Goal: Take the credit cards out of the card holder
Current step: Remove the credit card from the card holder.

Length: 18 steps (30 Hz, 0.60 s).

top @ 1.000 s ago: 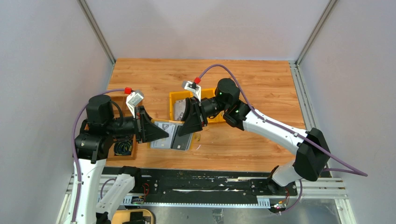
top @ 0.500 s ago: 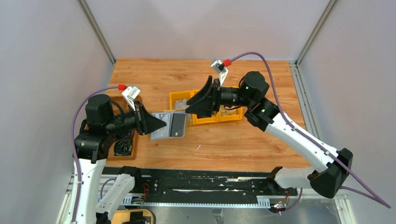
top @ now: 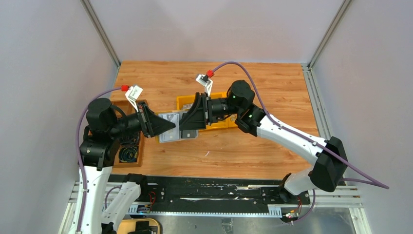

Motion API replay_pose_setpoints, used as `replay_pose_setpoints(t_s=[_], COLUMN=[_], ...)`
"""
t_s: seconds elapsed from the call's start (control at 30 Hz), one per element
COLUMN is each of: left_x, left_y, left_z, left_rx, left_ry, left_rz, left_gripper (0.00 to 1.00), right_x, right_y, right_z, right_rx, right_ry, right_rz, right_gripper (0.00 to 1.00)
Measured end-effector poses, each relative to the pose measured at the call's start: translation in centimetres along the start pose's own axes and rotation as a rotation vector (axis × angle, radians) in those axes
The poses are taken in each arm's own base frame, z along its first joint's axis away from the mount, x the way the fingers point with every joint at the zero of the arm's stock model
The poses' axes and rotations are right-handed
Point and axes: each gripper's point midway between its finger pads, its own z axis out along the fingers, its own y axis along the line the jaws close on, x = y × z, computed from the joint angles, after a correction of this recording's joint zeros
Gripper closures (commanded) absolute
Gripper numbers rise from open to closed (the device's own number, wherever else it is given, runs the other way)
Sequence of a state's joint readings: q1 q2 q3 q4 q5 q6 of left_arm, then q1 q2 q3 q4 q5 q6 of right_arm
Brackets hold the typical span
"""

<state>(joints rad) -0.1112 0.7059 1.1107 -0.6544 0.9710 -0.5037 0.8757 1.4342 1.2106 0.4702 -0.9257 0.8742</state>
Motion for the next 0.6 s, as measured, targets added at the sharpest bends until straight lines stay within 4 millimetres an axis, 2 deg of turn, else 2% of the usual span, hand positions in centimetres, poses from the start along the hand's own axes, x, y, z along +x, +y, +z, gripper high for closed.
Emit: replay_pose_setpoints(t_s=[0.13,0.23,0.3,0.6], left_x=[-0.3,-0.5,-0.5,-1.2], left_y=[-0.7,-1.2,-1.4,-3.2], left_z=[0.0,-0.1,-0.1,-0.5], left_rx=[0.032,0.057,0.072,0.142], left_ry=[-0.014,-0.018,-0.019,-0.059], left_rz=[-0.014,-0.021,-0.025,0.003], left_gripper=[0.97,0.81,0.76,0.74], right_x=[-0.1,-0.2,-0.3,-1.0], right_y=[0.5,0.8,0.9,1.9], right_z=[0.0,0.0,0.0,0.2], right_rx=[-0.021,-0.029,-0.032,-0.07], right_ry=[0.002,0.0,-0.003,-0.021], right_rz=[-0.007,-0.008,-0.008,0.012], right_gripper=[0.51,0.55,0.59,0.68])
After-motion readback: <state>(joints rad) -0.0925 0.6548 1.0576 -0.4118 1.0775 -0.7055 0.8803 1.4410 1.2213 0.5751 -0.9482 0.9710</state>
